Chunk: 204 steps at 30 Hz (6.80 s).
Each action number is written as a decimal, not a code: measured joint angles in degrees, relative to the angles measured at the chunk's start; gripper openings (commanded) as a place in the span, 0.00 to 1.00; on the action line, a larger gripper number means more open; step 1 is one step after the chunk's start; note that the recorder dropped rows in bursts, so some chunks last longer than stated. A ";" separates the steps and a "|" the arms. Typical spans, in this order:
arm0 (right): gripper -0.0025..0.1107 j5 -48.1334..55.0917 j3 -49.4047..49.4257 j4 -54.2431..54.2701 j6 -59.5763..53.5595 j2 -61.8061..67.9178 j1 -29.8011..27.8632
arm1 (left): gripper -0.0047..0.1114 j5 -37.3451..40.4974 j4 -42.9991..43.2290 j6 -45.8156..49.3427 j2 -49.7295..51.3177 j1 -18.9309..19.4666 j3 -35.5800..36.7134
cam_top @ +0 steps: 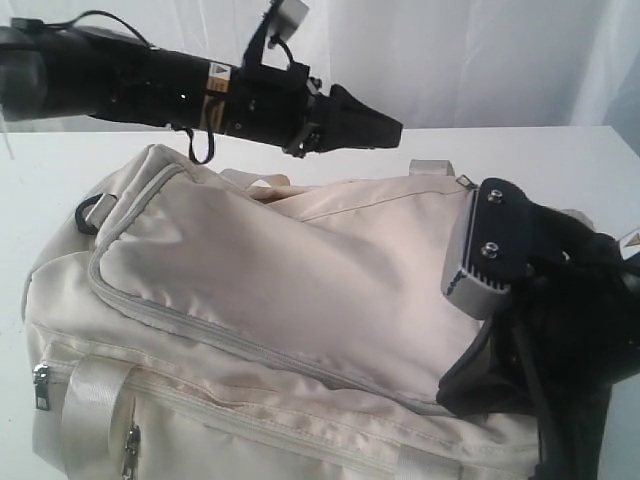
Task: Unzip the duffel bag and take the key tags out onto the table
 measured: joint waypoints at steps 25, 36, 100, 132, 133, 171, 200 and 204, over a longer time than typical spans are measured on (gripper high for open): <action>0.02 -6.10 0.00 7.74 0.95 -1.93 0.00 | 0.49 -0.06 -2.37 17.53 -29.49 -3.05 51.82; 0.47 -7.05 0.03 14.93 2.90 -1.93 0.00 | 0.49 4.50 -18.31 34.90 -29.72 -13.33 54.88; 0.46 0.96 0.03 -10.20 52.44 -39.25 0.00 | 0.42 45.55 -57.84 138.00 -22.06 -40.12 46.12; 0.46 1.07 0.03 -10.20 53.50 -39.25 0.00 | 0.09 44.37 -63.20 141.77 -15.29 -40.12 40.77; 0.46 1.07 0.03 -10.20 53.50 -39.25 0.00 | 0.09 44.37 -63.30 141.77 -15.29 -40.12 40.77; 0.52 -17.80 10.06 -22.61 67.93 -25.93 0.00 | 0.09 47.04 -65.33 114.61 -25.74 -40.12 40.77; 0.52 -21.72 10.06 -19.07 69.14 -20.13 0.00 | 0.40 49.51 -65.33 97.82 -23.78 -40.21 40.77; 0.52 -21.72 10.06 -19.07 69.14 -20.13 0.00 | 0.40 44.48 -65.44 97.69 -23.42 -40.21 40.77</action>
